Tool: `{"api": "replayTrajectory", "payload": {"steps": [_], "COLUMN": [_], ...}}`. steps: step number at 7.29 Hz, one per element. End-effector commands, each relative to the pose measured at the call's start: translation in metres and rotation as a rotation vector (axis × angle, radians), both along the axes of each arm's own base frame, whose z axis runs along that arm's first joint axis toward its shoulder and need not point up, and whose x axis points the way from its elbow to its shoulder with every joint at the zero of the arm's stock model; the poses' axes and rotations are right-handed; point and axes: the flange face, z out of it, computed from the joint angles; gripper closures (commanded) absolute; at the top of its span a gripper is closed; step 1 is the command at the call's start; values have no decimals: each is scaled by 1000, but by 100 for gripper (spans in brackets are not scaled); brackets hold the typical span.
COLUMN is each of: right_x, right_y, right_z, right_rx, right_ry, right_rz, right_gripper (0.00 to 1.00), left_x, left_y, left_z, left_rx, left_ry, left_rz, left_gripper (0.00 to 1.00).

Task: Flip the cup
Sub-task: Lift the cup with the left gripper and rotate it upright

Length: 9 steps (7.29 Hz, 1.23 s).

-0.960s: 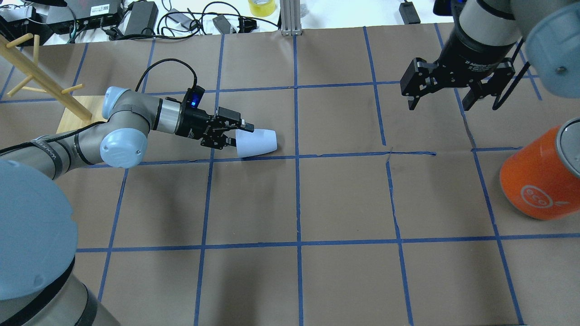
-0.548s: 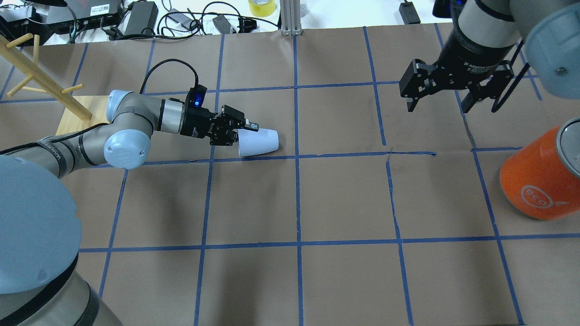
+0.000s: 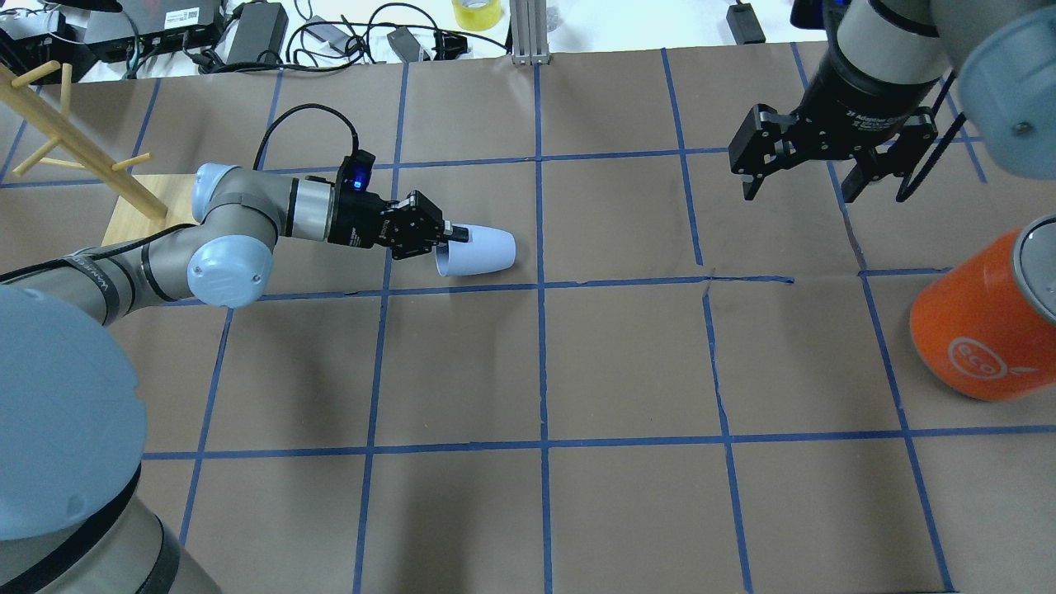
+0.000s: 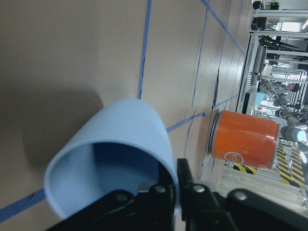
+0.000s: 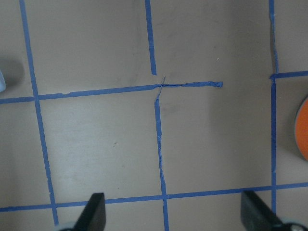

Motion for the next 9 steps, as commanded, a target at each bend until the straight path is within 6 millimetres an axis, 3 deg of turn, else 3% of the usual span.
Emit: {"api": "replayTrajectory", "payload": {"steps": [1, 2, 3, 5, 7, 9], "right_x": [-1, -1, -1, -1, -1, -1], "right_y": [0, 0, 1, 1, 1, 1], "right_z": [-1, -1, -2, -3, -4, -4], "right_rx": [0, 2, 5, 5, 7, 8], "right_ry": [12, 12, 13, 13, 13, 13], "right_rz": [5, 11, 19, 17, 14, 17], "right_gripper": [0, 0, 0, 0, 0, 0], "left_x": [0, 3, 15, 26, 14, 17], "left_y": [0, -3, -9, -20, -37, -42], "left_z": [17, 35, 58, 120, 155, 141], "left_rx": [-13, 22, 10, -34, -128, -191], "left_ry": [-16, -83, -288, -654, -994, -1131], "left_rz": [4, 32, 56, 104, 63, -95], "left_gripper": [100, 100, 100, 100, 100, 100]}}
